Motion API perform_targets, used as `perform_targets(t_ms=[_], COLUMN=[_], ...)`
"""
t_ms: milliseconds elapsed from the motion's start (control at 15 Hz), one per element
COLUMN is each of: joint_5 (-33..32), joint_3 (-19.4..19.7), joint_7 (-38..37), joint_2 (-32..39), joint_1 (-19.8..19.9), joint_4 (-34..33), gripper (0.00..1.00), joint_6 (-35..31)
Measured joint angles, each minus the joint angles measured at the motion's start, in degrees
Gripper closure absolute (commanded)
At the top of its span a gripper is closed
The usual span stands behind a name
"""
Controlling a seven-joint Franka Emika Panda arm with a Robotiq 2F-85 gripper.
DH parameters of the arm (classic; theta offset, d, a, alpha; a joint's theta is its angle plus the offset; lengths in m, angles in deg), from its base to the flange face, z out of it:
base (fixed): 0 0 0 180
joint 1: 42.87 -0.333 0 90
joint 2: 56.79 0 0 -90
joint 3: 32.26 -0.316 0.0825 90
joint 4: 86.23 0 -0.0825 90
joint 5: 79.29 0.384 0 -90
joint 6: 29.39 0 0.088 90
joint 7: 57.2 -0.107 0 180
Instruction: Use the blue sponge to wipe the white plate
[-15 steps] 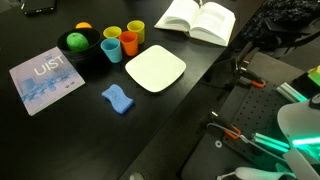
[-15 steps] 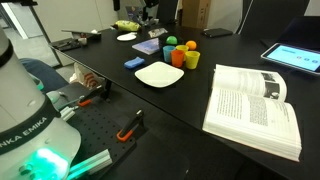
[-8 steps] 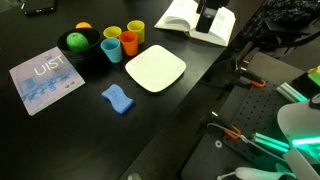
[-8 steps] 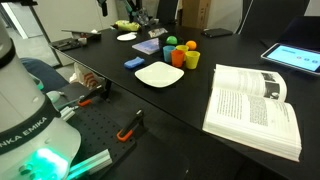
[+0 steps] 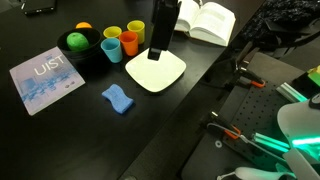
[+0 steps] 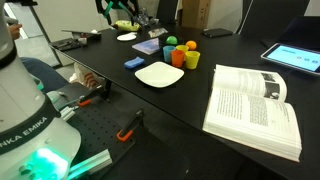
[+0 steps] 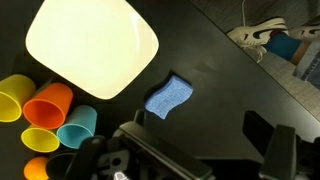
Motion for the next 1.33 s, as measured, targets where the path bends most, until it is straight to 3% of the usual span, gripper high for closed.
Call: perform_targets(t_ms=[200, 533, 933, 1333], joint_5=[0.00, -0.05, -5.15, -11.08], joint_3=[-0.74, -3.22, -8.48, -10.85], joint_7=[0.73, 1.25, 0.58, -0.11], joint_2=[6.90, 17.96, 29.04, 37.17], joint_1=[-0.55, 0.08, 4.53, 8.77], joint_4=[-2.13, -8.77, -17.15, -22.59], gripper=[0.00, 0.00, 0.00, 0.00], joint_6=[-5.43, -9.02, -10.64, -10.70])
